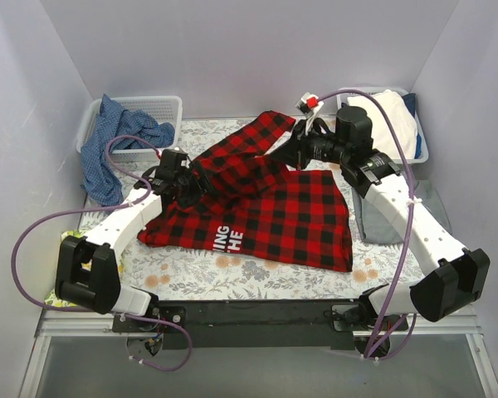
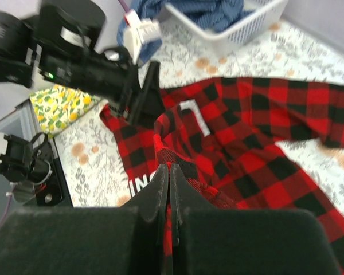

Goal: Fold and stack the long sleeve shirts
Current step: Fold the shirt

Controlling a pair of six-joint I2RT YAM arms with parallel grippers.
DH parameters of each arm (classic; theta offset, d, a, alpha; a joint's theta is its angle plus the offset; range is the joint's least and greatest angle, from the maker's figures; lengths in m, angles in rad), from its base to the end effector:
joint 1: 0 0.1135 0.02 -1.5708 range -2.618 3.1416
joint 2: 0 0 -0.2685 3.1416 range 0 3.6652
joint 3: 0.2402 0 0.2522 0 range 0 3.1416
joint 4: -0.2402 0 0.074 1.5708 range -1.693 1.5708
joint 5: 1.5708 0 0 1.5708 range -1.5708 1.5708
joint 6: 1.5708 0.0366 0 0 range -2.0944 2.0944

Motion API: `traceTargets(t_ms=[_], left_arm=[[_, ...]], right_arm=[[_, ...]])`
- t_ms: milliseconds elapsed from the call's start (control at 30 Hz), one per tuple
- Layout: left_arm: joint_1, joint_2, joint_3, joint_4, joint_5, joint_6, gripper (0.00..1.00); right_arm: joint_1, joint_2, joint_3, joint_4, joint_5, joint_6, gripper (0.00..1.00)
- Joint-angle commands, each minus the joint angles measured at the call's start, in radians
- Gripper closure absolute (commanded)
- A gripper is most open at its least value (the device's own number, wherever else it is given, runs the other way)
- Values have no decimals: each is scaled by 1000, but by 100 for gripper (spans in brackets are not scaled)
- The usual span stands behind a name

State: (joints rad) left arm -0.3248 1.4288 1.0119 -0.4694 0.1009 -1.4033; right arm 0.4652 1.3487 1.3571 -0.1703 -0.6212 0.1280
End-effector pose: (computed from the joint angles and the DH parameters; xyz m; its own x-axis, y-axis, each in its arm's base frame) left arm 0.2832 -0.0993 0.2494 -0.4950 -0.8684 -0.0285 -0.6610 0.3976 -0.6364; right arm 0.2655 0.1571 0.4207 -0.2550 -0.0118 -0.9669 -0.8526 0.4745 0.2190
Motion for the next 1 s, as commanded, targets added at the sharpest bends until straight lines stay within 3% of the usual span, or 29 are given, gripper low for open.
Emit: traceTargets(t_ms=[0,167,500,833,900,933,967], left_arm=[[1,-68,-22,-90,-167,-19,32],[13,-67,57,-135,-227,-33,29],[44,59,195,-166,-144,12,27],[44,151,274,-149,-72,49,27],[44,166,284,-152,-56,59,27],[44,171,286,-152,-56,63,27],[44,177,284,-152,-55,67,27]], right_arm=[[4,-32,-42,-34,-22,-34,99],[4,-95,-107,-181,40,-125,99],[12,-312,-360,-345,18,-174,99],[110,-263,-483,-520,-23,-219,99],[118,-260,-519,-540,-15,-190,86],[122,-284,-538,-543,17,-151,68],[122,-321,-558,-544,59,-108,59]])
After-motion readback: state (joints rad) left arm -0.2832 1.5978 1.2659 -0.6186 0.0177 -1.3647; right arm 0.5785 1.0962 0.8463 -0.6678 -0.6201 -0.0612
